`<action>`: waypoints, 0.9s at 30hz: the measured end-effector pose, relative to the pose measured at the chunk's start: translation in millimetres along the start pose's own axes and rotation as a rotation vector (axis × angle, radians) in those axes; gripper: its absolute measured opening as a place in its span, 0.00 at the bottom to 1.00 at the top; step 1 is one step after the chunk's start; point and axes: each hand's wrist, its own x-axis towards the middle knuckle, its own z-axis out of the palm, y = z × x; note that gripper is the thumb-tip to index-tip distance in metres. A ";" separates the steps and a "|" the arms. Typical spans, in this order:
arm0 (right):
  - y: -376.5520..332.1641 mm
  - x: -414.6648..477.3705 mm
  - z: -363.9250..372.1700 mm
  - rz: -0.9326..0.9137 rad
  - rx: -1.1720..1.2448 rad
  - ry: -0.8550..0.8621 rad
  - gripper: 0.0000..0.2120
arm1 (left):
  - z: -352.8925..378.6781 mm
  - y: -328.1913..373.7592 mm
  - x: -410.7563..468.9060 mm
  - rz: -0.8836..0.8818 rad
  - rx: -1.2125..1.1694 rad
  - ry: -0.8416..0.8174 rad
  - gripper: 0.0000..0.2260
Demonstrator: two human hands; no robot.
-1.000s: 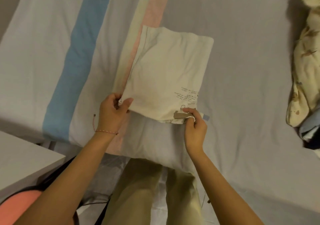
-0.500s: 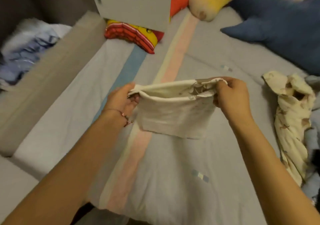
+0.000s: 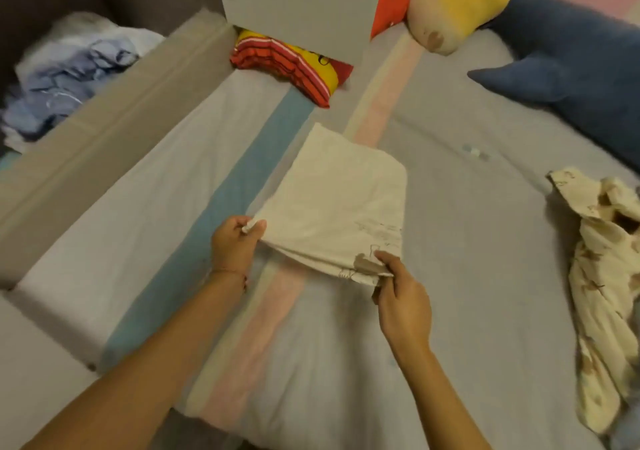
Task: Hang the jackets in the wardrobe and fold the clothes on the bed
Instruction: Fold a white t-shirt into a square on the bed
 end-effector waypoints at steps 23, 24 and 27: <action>-2.3 65.1 155.2 -0.266 -0.311 -0.184 0.24 | -85.3 -216.4 -84.5 -0.255 0.105 0.163 0.11; -12.3 84.0 162.7 -0.183 -0.333 -0.231 0.24 | -85.3 -217.4 -84.3 -0.274 0.092 0.161 0.11; -28.5 111.7 173.8 -0.006 -0.182 -0.327 0.07 | -85.5 -220.2 -83.6 -0.319 0.054 0.173 0.11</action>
